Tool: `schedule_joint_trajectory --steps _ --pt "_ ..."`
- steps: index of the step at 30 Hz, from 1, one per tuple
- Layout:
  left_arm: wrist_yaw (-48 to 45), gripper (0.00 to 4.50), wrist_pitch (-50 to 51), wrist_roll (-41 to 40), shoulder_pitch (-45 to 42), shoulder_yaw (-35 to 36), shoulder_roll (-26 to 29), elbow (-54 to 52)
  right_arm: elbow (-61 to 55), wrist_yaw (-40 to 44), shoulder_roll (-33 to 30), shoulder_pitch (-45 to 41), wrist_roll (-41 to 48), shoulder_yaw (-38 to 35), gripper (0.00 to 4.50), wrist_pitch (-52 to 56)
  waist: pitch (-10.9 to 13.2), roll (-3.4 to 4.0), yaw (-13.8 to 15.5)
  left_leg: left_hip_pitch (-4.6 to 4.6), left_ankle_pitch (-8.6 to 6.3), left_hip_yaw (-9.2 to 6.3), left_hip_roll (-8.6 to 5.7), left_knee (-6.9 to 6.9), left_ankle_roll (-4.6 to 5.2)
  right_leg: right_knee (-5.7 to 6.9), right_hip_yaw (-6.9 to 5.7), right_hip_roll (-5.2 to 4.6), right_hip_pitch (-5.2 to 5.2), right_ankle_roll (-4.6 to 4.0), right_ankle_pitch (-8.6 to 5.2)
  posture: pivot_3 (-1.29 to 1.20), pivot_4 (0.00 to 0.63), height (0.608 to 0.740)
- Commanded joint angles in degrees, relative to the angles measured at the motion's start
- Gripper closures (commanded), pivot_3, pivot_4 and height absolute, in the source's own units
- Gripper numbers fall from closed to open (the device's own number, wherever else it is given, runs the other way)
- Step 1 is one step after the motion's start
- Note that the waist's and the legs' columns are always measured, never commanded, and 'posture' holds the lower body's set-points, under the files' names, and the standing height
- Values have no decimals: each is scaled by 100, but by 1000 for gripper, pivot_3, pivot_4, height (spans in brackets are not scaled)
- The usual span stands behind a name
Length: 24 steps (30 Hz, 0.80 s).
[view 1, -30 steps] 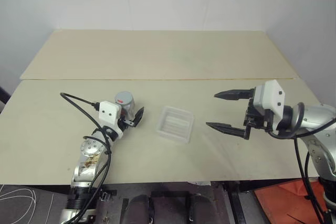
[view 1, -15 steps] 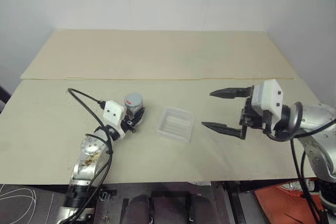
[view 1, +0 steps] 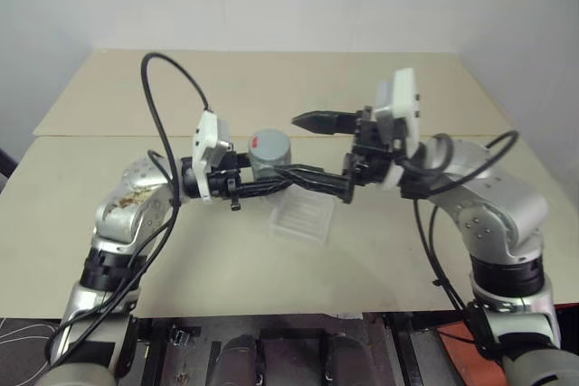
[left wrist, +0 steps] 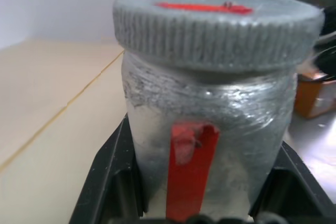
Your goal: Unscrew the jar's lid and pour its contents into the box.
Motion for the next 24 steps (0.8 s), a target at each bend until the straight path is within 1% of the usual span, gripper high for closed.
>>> schedule_joint_trajectory --steps 1,5,10,13,16,17,18,21,24 --pt "-336 2569 -267 107 -280 -127 -130 318 69 -135 55 -286 -180 141 0 107 0 0 -7 -2 0 2 -1 1 0 1 1 0 -2 1 0 0 150 740" --pt "-509 2569 -317 126 -343 -176 -242 401 255 -329 177 -448 -383 247 0 194 0 0 -20 -14 1 3 1 2 -1 2 0 3 -14 1 0 0 150 740" --pt "-570 2569 -378 177 -288 -168 -273 406 294 -233 146 -485 -414 301 0 295 0 0 -37 -15 0 0 3 3 0 3 2 3 -15 1 0 0 150 740" --pt "-567 2569 -417 210 -284 -142 -290 399 296 -136 126 -459 -400 317 624 295 0 0 -38 -14 -1 -1 3 4 1 4 2 3 -15 1 0 0 150 740" --pt "-578 2569 -422 212 -274 -124 -286 371 318 -31 135 -440 -364 293 1607 273 0 0 -41 -15 -1 -1 4 3 1 3 2 3 -15 1 0 0 150 740" --pt "-598 2569 -423 189 -280 -106 -279 354 335 60 123 -437 -324 281 1740 257 0 0 -41 -15 -1 -1 3 3 1 3 2 3 -15 2 0 0 150 740" --pt "-613 2569 -419 165 -295 -88 -272 340 360 162 114 -434 -290 268 1740 219 0 0 -40 -14 -1 -1 3 3 2 3 2 3 -15 2 0 0 150 740" --pt "-789 2569 -438 27 -359 -10 -242 332 575 800 88 -435 -160 247 1740 -86 0 0 -41 -14 -1 -1 3 4 2 4 2 3 -15 2 1 0 150 740" --pt "-1491 2569 -347 -212 -423 -15 -14 291 1041 2251 -53 -542 -44 362 1740 -655 1 0 -50 -14 -1 0 3 4 2 2 3 5 -15 2 1 0 150 740"
